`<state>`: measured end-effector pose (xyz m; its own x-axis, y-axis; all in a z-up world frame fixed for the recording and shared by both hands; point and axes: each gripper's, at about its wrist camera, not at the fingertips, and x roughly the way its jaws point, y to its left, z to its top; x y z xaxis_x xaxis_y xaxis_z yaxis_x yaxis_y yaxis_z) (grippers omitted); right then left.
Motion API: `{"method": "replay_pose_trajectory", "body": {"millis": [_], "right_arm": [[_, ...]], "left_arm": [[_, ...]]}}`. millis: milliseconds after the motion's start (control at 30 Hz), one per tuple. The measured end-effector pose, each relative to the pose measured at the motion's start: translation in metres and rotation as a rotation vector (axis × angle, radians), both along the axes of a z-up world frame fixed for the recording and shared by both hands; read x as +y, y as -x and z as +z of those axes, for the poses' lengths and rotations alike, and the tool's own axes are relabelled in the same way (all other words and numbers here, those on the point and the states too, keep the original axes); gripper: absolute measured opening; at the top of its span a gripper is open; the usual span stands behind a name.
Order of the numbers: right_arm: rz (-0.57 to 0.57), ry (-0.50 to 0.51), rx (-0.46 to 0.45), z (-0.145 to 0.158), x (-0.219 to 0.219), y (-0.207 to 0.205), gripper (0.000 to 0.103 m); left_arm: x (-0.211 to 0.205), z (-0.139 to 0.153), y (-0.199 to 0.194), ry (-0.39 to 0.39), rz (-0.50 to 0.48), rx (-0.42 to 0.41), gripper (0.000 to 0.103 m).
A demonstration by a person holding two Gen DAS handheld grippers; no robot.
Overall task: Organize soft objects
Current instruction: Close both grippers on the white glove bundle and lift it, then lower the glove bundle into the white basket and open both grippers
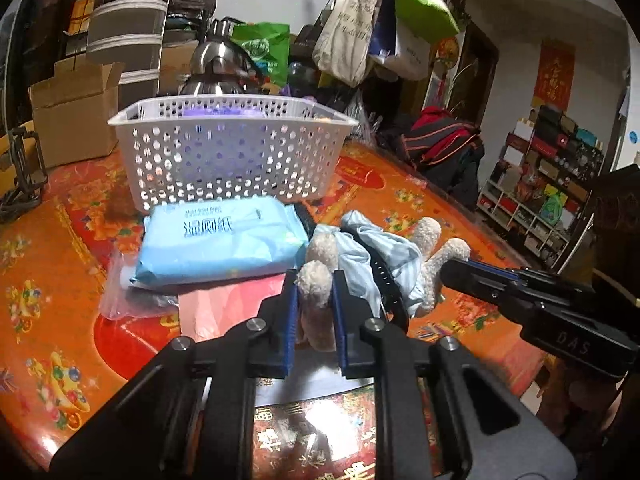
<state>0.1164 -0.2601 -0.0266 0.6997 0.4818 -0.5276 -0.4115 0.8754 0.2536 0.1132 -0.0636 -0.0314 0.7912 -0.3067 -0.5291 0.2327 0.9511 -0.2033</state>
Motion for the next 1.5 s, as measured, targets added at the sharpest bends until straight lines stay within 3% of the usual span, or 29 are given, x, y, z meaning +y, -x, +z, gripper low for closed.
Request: {"method": "replay_pose_trajectory", "body": {"millis": [433,733,900,967,1100,1233,1500], "right_arm": [[0.033,0.002,-0.083,0.038,0.014,0.012,0.007],[0.071,0.007,-0.153,0.091,0.032,-0.013,0.007],[0.075,0.036,-0.198,0.135,0.045,-0.054,0.007],[0.086,0.007,-0.206,0.147,0.046,-0.072,0.007],[0.049,0.056,-0.205,0.162,0.052,-0.120,0.007],[0.008,0.109,-0.158,0.156,0.054,-0.174,0.007],[-0.019,0.208,-0.063,0.112,0.064,-0.242,0.007]], "left_arm": [[0.026,0.045,0.021,0.050,0.003,-0.083,0.014],[0.043,0.104,0.002,0.047,0.012,-0.137,0.014],[0.049,0.150,-0.040,0.033,0.015,-0.146,0.014],[0.051,0.168,-0.065,0.029,0.026,-0.144,0.013],[0.052,0.191,-0.121,0.028,0.031,-0.117,0.014],[0.046,0.191,-0.179,0.010,0.044,-0.063,0.014],[0.029,0.147,-0.253,-0.044,0.098,0.035,0.014]]}}
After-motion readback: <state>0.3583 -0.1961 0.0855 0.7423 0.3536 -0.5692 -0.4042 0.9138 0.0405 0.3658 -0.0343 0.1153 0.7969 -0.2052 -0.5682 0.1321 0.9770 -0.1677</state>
